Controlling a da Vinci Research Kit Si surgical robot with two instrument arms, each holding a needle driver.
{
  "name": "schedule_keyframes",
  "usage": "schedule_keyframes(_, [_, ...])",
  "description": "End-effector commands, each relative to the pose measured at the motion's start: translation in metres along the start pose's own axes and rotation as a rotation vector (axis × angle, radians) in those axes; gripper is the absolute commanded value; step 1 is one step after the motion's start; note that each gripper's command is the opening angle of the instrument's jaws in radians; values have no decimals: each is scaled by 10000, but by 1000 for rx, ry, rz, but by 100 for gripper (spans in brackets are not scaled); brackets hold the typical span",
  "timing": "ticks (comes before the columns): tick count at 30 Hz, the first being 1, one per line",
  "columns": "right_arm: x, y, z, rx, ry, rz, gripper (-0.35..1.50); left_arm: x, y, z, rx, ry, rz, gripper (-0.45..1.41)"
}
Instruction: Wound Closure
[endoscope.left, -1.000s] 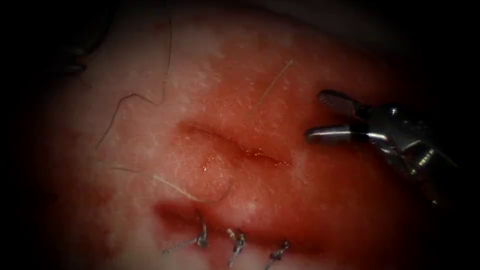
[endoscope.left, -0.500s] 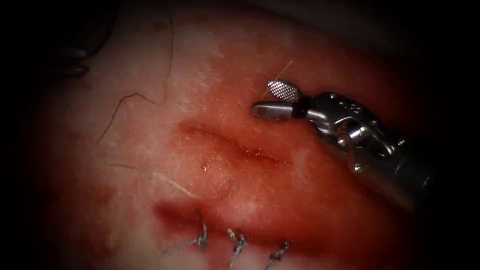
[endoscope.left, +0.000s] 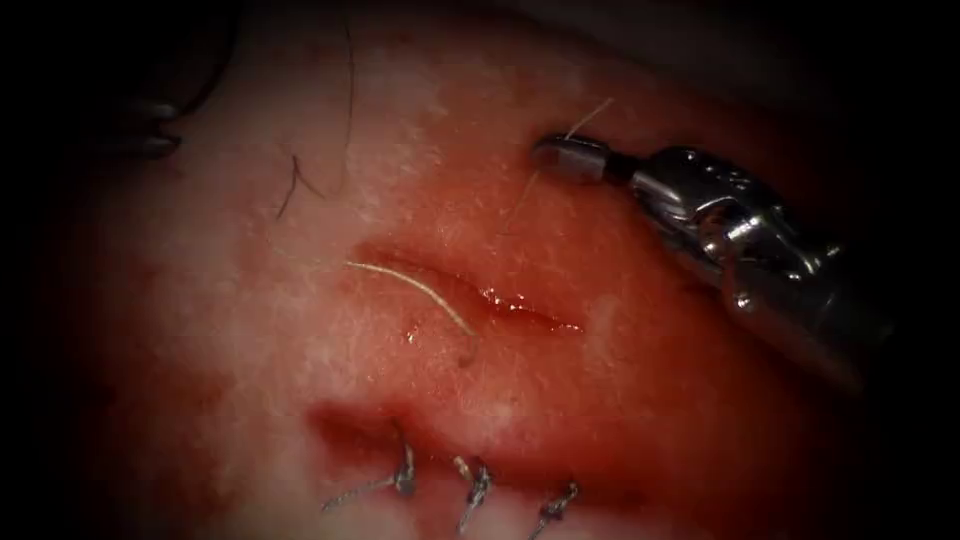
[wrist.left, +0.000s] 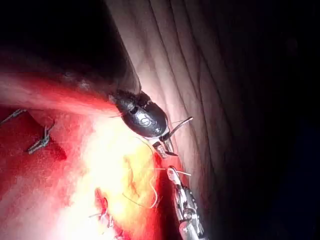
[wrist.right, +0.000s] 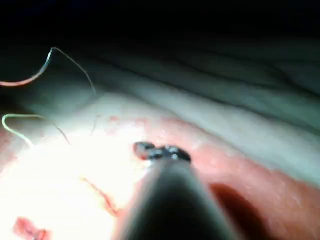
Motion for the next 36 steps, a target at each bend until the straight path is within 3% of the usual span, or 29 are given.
schedule_keyframes(1, [10,-5,10,8,4,-12,-35,-3,-4,6,0,2,3,-35])
schedule_keyframes(6, [16,-11,10,26,23,-36,-33,-3,-3,6,-5,6,3,-35])
schedule_keyframes(7, [16,-11,10,30,30,-34,0,-4,-3,5,-5,6,3,-35])
schedule_keyframes(8, [18,-13,9,39,46,-47,64,-4,-3,5,-6,6,-2,-35])
schedule_keyframes(9, [18,-14,9,41,45,-58,96,-4,-3,4,-7,7,-2,-35])
schedule_keyframes(10, [18,-14,9,41,45,-58,96,-4,-3,4,-7,7,-2,-35])
schedule_keyframes(13, [21,-17,6,38,46,-60,130,-8,-3,3,-9,7,-34,-35])
schedule_keyframes(14, [22,-19,3,40,44,-64,131,-10,-4,3,-9,7,-51,-8])
schedule_keyframes(15, [22,-22,-1,43,42,-68,133,-16,-6,2,-12,8,-76,0])
schedule_keyframes(24, [43,-34,-50,42,36,-120,136,-60,21,-15,34,-57,-298,21])
schedule_keyframes(29, [50,-35,-66,32,38,-142,136,-89,44,-57,40,-151,-531,65])
schedule_keyframes(31, [47,-36,-65,34,38,-144,138,-90,45,-70,57,-156,-651,69])
schedule_keyframes(36, [43,-39,-60,42,36,-145,140,-75,36,-75,50,-151,-746,76])
